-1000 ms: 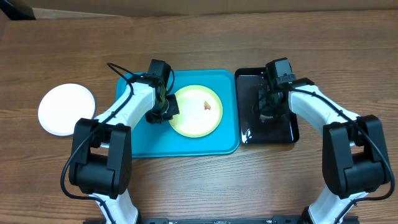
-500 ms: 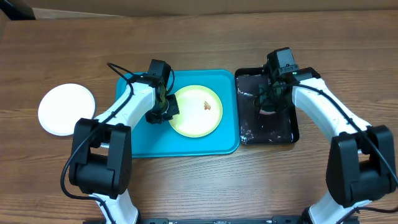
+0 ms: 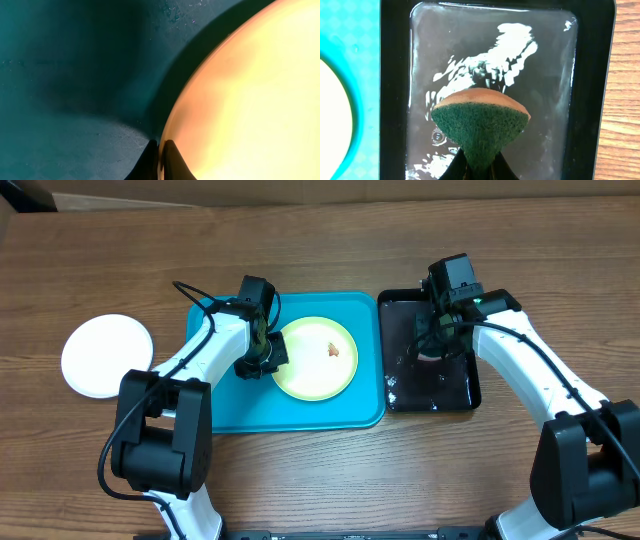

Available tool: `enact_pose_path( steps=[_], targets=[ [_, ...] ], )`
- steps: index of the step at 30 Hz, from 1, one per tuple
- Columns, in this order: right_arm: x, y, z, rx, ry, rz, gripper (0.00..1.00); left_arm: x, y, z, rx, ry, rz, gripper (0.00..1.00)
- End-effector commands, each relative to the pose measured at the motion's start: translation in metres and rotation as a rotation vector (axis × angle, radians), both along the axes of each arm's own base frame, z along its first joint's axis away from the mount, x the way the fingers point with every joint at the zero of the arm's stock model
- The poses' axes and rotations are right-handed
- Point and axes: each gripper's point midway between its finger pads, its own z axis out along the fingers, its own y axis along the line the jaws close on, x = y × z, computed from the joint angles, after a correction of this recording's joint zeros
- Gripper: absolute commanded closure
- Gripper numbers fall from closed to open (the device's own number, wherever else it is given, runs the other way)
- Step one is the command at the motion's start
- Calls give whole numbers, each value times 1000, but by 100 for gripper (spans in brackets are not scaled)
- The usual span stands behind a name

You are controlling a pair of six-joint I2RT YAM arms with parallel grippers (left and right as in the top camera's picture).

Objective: Clean dirty plates on tray and stack at the side
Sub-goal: 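Wipe the black tray with the sponge in the right gripper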

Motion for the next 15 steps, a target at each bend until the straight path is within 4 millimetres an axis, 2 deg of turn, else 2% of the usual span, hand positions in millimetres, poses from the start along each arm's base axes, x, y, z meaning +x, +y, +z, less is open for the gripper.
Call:
enact_pose_path(
  steps=[1, 10, 15],
  targets=[
    [10, 2, 23, 5, -69, 1, 96, -11, 3, -13, 15, 43, 20, 96],
    [9, 2, 23, 3, -65, 1, 96, -11, 3, -13, 15, 44, 21, 96],
    [2, 0, 18, -4, -35, 1, 96, -11, 3, -13, 16, 43, 21, 96]
  ],
)
